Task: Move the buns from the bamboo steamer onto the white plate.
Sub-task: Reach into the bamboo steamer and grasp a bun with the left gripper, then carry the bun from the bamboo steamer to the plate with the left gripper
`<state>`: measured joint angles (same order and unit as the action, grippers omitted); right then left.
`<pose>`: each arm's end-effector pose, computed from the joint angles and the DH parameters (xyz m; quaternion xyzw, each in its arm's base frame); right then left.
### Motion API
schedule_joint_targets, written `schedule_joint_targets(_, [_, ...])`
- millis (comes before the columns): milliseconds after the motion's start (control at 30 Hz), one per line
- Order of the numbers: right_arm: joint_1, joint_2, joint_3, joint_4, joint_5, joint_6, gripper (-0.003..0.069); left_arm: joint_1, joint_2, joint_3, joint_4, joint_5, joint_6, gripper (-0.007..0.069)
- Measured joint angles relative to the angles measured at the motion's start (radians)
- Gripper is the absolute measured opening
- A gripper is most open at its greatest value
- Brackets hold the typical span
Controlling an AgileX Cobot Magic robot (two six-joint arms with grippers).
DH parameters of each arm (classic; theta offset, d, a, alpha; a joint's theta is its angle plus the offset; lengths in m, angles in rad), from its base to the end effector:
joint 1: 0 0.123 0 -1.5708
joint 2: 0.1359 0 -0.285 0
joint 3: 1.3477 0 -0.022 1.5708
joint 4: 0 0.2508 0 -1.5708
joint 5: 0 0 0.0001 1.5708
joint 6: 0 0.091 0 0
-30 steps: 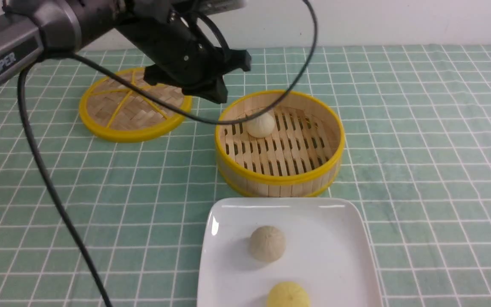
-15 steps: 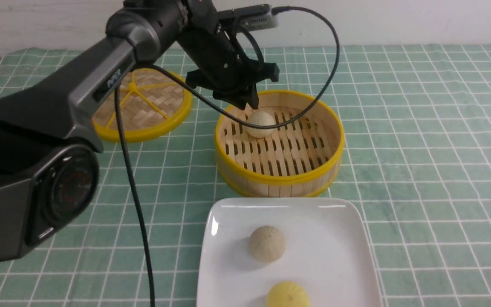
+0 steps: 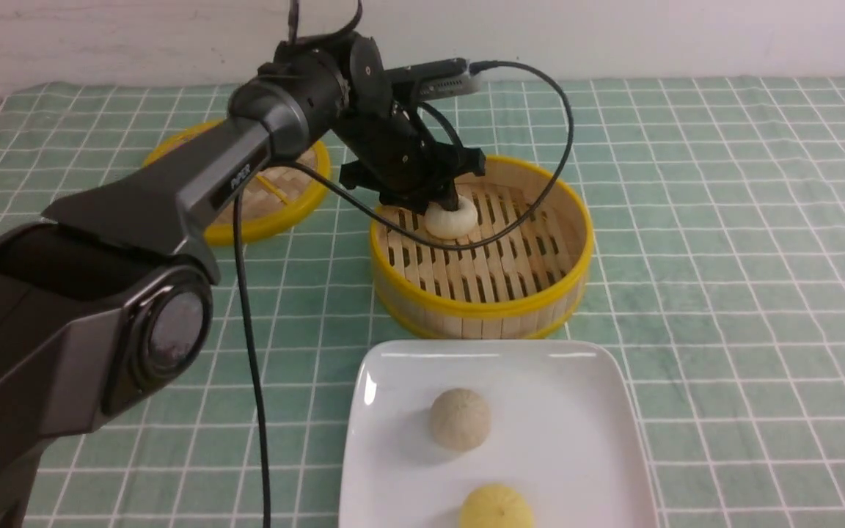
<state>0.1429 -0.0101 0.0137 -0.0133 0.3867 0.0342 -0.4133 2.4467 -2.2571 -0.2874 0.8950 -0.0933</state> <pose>0.0517 0.0070 0.1744 -0.0472 0.8044 0.0467 0.5904 0.4891 -0.2365 0.1968 0.0976 0.9458 -0.1984 0.2377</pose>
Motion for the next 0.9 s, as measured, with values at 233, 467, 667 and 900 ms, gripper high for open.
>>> schedule_joint_targets(233, [0.0,0.0,0.0,0.0,0.0,0.0,0.024,0.0,-0.046,-0.029,-0.039,0.151,0.002,0.0028])
schedule_joint_targets(467, [0.0,0.0,0.0,0.0,0.0,0.0,0.024,-0.001,-0.3,-0.109,-0.032,0.339,0.081,0.0028])
schedule_joint_targets(667, [0.0,0.0,0.0,0.0,0.0,0.0,0.024,-0.001,-0.634,0.05,-0.026,0.346,0.093,0.0028])
schedule_joint_targets(900, [0.0,0.0,0.0,0.0,0.0,0.0,0.024,-0.001,-0.938,0.768,-0.046,0.326,0.102,0.0029])
